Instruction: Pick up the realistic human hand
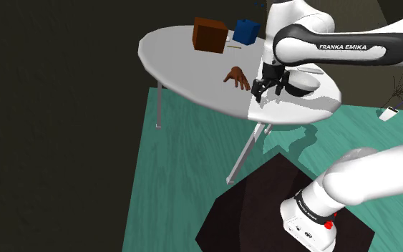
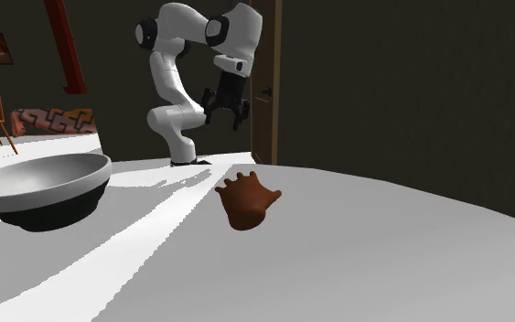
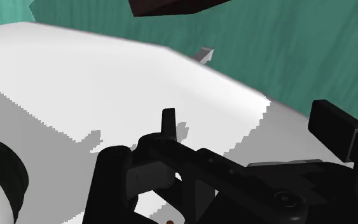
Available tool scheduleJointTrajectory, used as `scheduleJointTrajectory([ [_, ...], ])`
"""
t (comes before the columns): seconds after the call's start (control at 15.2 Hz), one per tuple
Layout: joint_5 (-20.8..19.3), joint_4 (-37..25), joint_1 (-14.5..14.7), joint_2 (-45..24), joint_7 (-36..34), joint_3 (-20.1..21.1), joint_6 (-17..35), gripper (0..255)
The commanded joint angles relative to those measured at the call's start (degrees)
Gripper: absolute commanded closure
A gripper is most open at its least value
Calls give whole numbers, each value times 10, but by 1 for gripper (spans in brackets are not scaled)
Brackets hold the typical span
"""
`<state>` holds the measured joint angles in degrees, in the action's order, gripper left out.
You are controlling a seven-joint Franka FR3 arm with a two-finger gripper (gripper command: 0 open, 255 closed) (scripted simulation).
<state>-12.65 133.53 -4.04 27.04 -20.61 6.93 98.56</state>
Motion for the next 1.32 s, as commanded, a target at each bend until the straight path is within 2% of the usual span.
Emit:
scheduleJointTrajectory([
  [0.0, -24, -21, -11, -43, -36, 12, 25, 0],
  [0.53, -140, -152, -44, -216, -173, 42, 56, 0],
  [1.06, -260, -337, -42, -389, -281, 36, 17, 0],
  [1.19, -286, -393, -36, -433, -298, 28, 0, 0],
  [1.25, -289, -401, -35, -439, -300, 26, -2, 0],
])
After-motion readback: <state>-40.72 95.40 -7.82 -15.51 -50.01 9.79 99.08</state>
